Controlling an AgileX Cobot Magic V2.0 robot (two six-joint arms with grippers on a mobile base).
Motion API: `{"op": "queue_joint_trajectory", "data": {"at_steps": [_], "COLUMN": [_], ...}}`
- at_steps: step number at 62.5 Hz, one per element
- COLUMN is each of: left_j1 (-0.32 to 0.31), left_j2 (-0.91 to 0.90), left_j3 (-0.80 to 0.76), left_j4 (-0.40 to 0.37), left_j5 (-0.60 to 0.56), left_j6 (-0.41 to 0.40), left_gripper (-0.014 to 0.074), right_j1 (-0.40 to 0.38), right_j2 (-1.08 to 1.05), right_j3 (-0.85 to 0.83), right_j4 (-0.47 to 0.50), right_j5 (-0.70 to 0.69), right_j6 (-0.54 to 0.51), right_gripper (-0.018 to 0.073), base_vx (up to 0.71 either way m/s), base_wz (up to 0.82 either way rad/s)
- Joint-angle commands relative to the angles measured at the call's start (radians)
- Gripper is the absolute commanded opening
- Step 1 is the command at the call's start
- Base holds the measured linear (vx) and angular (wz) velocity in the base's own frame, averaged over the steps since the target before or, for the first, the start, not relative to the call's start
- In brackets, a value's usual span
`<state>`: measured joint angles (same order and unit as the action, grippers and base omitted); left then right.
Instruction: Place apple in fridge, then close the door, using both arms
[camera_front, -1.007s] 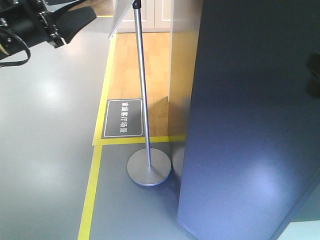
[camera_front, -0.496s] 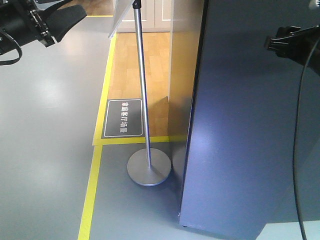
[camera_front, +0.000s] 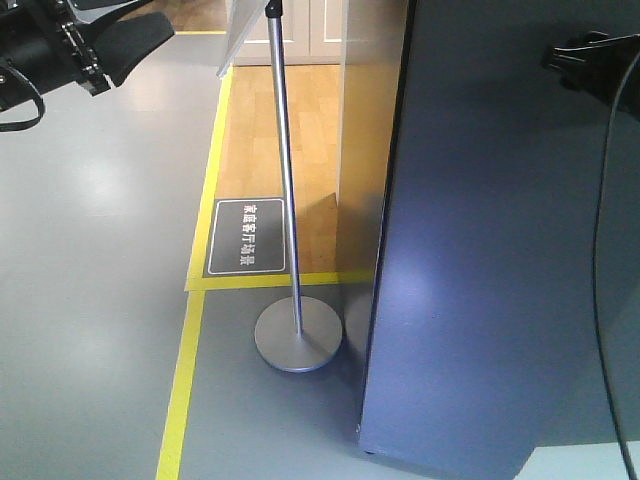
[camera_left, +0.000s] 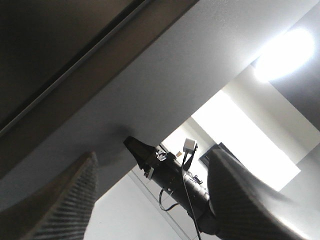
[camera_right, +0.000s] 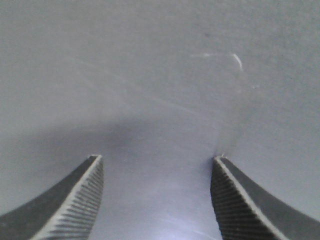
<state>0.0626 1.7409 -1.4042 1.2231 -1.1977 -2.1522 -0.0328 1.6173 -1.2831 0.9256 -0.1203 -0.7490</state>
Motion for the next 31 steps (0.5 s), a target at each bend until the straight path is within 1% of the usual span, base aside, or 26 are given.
{"op": "queue_joint_trajectory", "data": {"at_steps": [1, 12, 31], "left_j1": [0.000, 0.000, 0.000], "left_j2": [-0.056, -0.056, -0.056], "left_j3": [-0.030, -0.030, -0.030], "left_j4": [-0.064, -0.064, -0.063], "left_j5": [-0.097, -0.086, -0.085], "left_j6": [0.000, 0.000, 0.000], "left_gripper": [0.0464, 0.0464, 0.0464], "right_j1": [-0.051, -0.093, -0.142], "right_j2": [-0.015, 0.022, 0.138], "right_j3": [-0.060, -0.136, -0.367], "right_j4": [-0.012, -0.012, -0.024], "right_j5": [-0.010, 0.120, 0.446], "right_j6": [-0.011, -0.012, 0.000], "right_gripper": [0.0469, 0.0469, 0.0469], "base_vx": [0.00, 0.00, 0.00], "base_wz": [0.00, 0.00, 0.00]}}
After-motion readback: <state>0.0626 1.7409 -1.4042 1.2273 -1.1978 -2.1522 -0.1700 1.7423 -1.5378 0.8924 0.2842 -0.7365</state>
